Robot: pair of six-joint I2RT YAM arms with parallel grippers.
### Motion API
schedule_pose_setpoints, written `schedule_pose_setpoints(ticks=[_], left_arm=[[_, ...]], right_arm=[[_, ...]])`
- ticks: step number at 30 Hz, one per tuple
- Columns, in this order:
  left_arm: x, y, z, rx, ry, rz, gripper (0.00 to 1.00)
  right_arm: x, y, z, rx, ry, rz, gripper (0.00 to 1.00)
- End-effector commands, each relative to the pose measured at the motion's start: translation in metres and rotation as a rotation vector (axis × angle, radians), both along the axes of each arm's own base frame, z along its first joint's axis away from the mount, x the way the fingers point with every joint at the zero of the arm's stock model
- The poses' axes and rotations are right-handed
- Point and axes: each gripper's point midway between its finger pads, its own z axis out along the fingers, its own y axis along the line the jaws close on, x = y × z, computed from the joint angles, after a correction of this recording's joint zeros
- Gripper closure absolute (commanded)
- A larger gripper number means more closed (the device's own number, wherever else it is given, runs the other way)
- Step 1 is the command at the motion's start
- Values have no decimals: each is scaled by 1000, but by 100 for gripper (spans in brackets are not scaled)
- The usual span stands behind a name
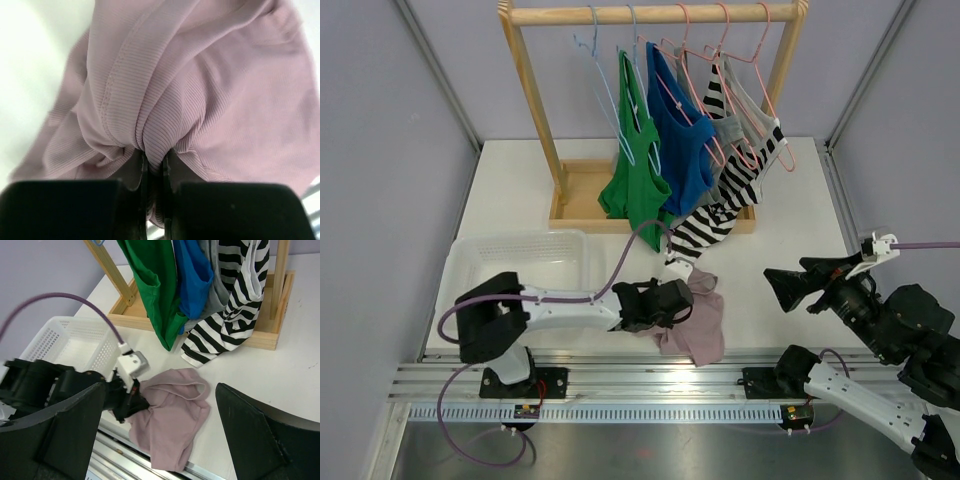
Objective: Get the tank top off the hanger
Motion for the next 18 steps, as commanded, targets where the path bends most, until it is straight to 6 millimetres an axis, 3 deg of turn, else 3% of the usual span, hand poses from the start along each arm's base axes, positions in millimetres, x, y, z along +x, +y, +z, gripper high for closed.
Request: schedule_pose_setpoints(ticks=[1, 3, 4, 6, 11, 16, 18], left_arm=[[11, 24, 68, -77, -151, 106, 100], [13, 38, 93, -108, -198, 138, 100], [15, 55, 116, -138, -241, 178, 100], [18, 72, 137, -158, -280, 220, 100], [24, 144, 209, -188, -417, 364, 100], [27, 213, 251, -118, -529, 512, 100], [28, 231, 270, -126, -557, 565, 100]], right_arm=[[6, 11, 5, -11, -20, 23, 0], [8, 14, 5, -18, -22, 27, 1], [9, 15, 5, -21, -24, 27, 1], [10, 17, 5, -23, -27, 32, 1], [13, 23, 6, -26, -28, 42, 0], [16, 28, 11, -18, -35, 48, 1], [17, 31, 14, -13, -39, 51, 1]])
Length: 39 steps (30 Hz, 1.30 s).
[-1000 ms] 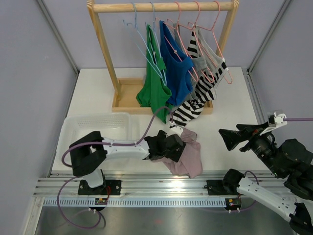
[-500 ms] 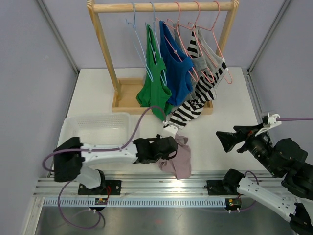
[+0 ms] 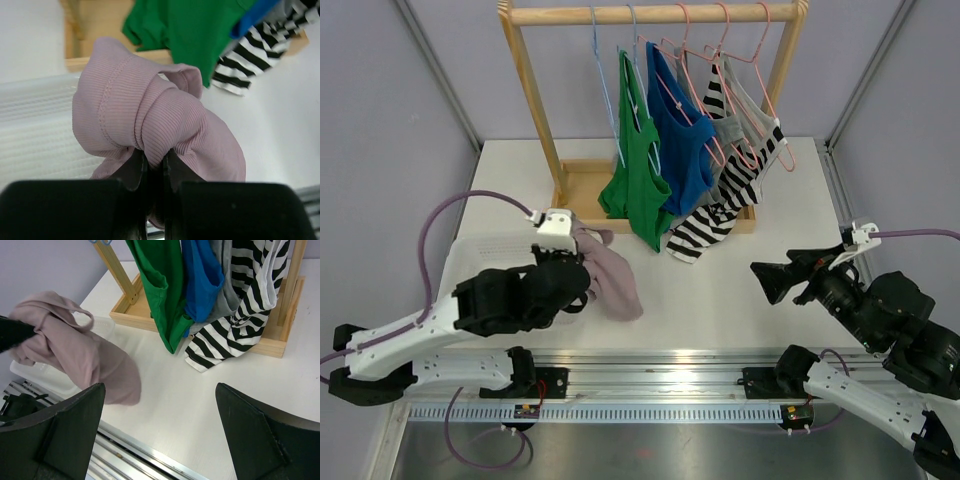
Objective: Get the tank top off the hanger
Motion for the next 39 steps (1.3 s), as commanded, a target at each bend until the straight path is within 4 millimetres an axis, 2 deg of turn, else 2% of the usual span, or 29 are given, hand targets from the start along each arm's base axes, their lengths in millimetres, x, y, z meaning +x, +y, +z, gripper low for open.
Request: schedule_pose_setpoints(ticks=[1, 2, 4, 10, 14, 16, 19, 22, 23, 24, 26, 27, 28, 29, 30, 32, 33, 34, 35, 36, 37, 38, 39], left_arm=[[9, 65, 36, 53, -116, 213, 100], [10, 74, 50, 29, -130, 244, 100], [9, 96, 63, 31, -154, 294, 100], [6, 158, 134, -23, -268, 440, 100], [-1, 192, 153, -3, -321, 564, 100], [1, 191, 153, 9, -330, 559, 100], [4, 182, 135, 9, -310, 526, 100], [5, 173, 105, 6, -261, 510, 99], [7, 168, 87, 40, -234, 501, 97], [8, 165, 79, 40, -219, 494, 95], [10, 155, 58, 47, -176, 472, 93], [12, 151, 42, 82, -152, 465, 93], [13, 145, 32, 82, -121, 452, 92], [14, 144, 25, 87, -102, 453, 86], [14, 141, 15, 99, -82, 447, 72], [14, 139, 6, 101, -64, 449, 38], [13, 141, 5, 107, -60, 454, 19], [12, 142, 8, 94, -64, 461, 16], [11, 144, 10, 85, -67, 468, 12], [9, 147, 11, 77, -69, 479, 5], [7, 152, 16, 63, -83, 491, 3], [6, 155, 17, 52, -91, 498, 1], [5, 158, 18, 40, -100, 506, 1]], right_arm=[[5, 11, 14, 21, -37, 23, 1], [7, 13, 14, 16, -36, 24, 1], [8, 14, 18, 20, -44, 21, 1], [17, 25, 18, -10, -40, 28, 0], [21, 33, 17, -18, -34, 40, 1], [23, 35, 20, -11, -38, 42, 1], [24, 38, 24, -9, -41, 49, 0], [25, 41, 35, 3, -47, 52, 0], [29, 46, 37, -4, -41, 52, 1], [29, 46, 48, 13, -53, 51, 1], [36, 58, 50, -3, -34, 62, 1], [36, 60, 60, 7, -43, 71, 1], [41, 70, 57, -13, -31, 86, 1], [44, 74, 59, -15, -31, 89, 0], [47, 78, 65, -8, -41, 89, 1], [59, 89, 62, -42, -30, 83, 0], [64, 90, 70, -39, -36, 69, 1], [79, 93, 64, -68, -13, 9, 0], [86, 93, 66, -80, -10, -23, 1], [90, 93, 75, -78, -19, -44, 1], [102, 96, 80, -99, -22, -82, 1], [109, 100, 72, -130, -12, -93, 0], [113, 101, 83, -128, -29, -106, 1]])
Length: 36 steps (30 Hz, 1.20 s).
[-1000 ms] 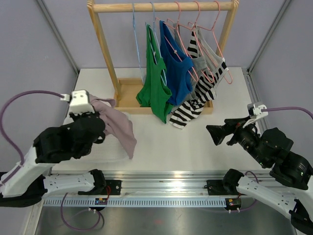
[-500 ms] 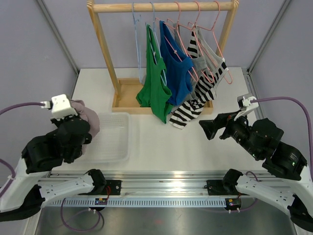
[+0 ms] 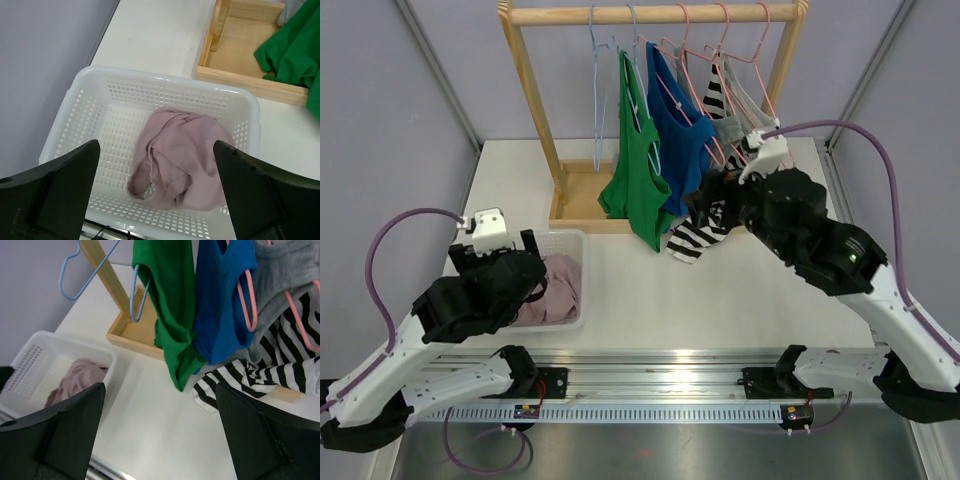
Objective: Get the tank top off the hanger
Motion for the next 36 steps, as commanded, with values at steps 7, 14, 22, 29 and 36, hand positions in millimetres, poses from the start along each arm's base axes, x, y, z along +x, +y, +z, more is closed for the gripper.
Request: schedule_pose_setpoints(ticks=[7, 14, 22, 29, 36], left_arm=[[-8, 5, 13, -199, -140, -61, 1], [-8, -6, 8, -216, -142, -130, 1], [-2, -21, -2, -174, -84, -170, 1], [1, -30, -7, -150, -59, -199, 1], [6, -42, -16, -105, -5, -225, 1]], right_arm=[[71, 29, 36, -122, -45, -131, 8], [124, 59, 61, -115, -65, -110, 27], [178, 90, 56, -124, -115, -91, 33], [213, 100, 49, -129, -170, -115, 58], [219, 105, 63, -94, -224, -113, 69]])
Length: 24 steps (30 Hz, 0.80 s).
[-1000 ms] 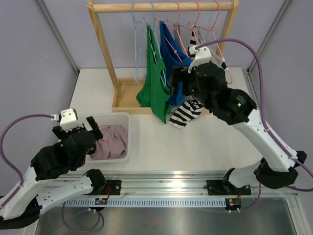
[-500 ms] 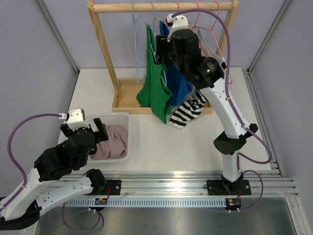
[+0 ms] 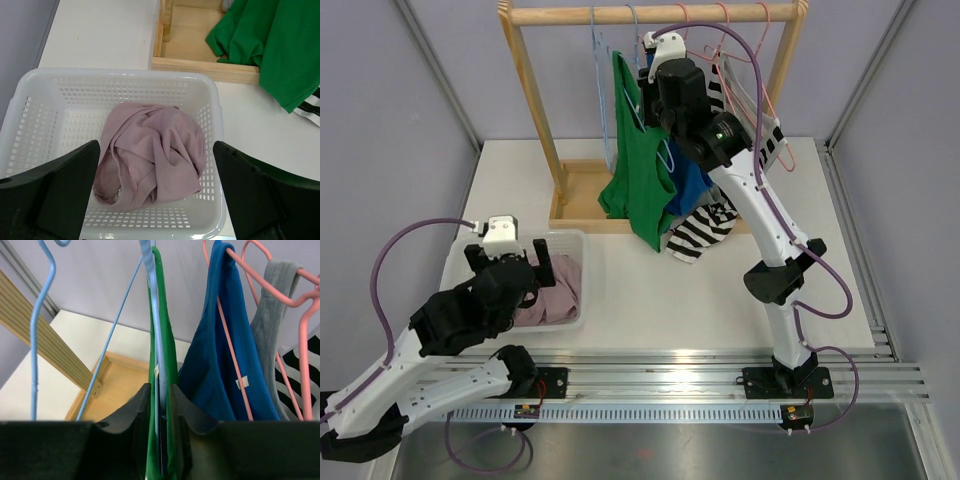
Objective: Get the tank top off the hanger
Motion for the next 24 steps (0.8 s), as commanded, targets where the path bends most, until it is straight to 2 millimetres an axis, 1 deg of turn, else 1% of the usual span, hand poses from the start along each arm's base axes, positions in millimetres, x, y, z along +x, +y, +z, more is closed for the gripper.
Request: schedule_pose_setpoints(ticks=[1, 2, 5, 6, 8, 9, 11, 12, 13, 15, 18, 20, 21, 23, 24], left_arm=[[7, -14, -3, 10, 14, -28, 1], [8, -15, -4, 16, 19, -30, 1], [9, -18, -7, 37, 35, -36, 1], [9, -19, -8, 38, 38, -37, 1], [10, -21, -9, 48, 45, -39, 1], [11, -22, -10, 53, 50, -42, 1], [11, -22, -11, 59, 54, -44, 1], [11, -23, -12, 60, 57, -46, 1], [11, -23, -11, 59, 56, -46, 1], [11, -24, -11, 56, 56, -49, 1], [11, -23, -11, 57, 55, -48, 1], [10, -23, -11, 52, 52, -48, 1], [10, -23, -11, 51, 54, -50, 1], [10, -23, -10, 46, 50, -52, 1], [10, -24, -11, 45, 51, -54, 1]], right_arm=[[-2, -1, 47, 70, -126, 21, 73], [-2, 0, 47, 70, -125, 26, 74], [-2, 4, 45, 70, -122, 47, 83], [-3, 6, 45, 78, -117, 55, 92], [-8, 8, 50, 93, -121, 82, 100], [-12, 7, 58, 109, -133, 87, 100], [-14, 5, 67, 132, -151, 87, 100], [-21, 2, 79, 155, -170, 94, 100], [-22, 0, 84, 166, -178, 93, 100], [-30, -5, 103, 208, -213, 95, 100], [-40, -11, 124, 250, -255, 104, 100], [-43, -14, 131, 256, -271, 103, 100], [-48, -18, 138, 266, -281, 103, 100], [-51, -22, 141, 269, -285, 99, 100], [-58, -26, 149, 285, -296, 102, 100]])
